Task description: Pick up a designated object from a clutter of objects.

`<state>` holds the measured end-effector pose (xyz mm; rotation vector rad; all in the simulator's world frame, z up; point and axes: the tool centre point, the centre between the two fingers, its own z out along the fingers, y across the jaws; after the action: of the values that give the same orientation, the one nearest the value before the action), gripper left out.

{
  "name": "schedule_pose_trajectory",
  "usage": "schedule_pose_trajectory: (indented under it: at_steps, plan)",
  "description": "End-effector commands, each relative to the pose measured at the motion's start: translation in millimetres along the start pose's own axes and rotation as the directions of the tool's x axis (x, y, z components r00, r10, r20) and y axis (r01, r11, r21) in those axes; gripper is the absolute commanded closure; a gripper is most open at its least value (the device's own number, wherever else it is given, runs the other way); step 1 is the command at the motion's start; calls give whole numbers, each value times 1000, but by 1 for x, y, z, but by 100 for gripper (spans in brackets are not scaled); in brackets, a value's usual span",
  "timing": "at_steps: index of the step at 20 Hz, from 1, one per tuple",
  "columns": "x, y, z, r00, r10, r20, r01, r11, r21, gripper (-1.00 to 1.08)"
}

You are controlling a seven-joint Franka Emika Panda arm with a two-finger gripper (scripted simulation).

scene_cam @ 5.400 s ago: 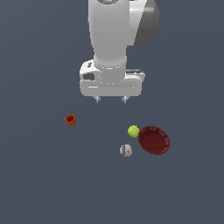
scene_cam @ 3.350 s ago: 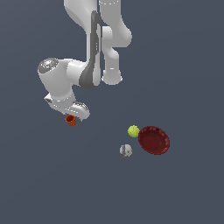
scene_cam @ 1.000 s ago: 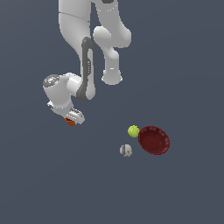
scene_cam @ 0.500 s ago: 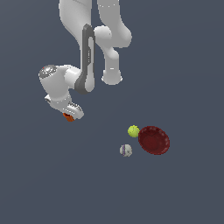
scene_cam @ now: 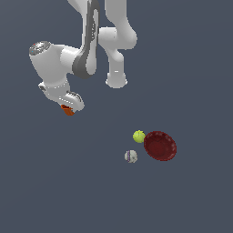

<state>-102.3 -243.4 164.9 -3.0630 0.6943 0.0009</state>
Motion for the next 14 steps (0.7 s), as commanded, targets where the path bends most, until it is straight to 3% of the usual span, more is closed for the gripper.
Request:
schedule_pose_trajectory:
  at_steps: [1,14]
  plan:
    - [-4,1,-26,1000,1,-1,-1,1000,-1,108]
    - [-20,6,-156,1000,2,-1,-2,1000,-4,108]
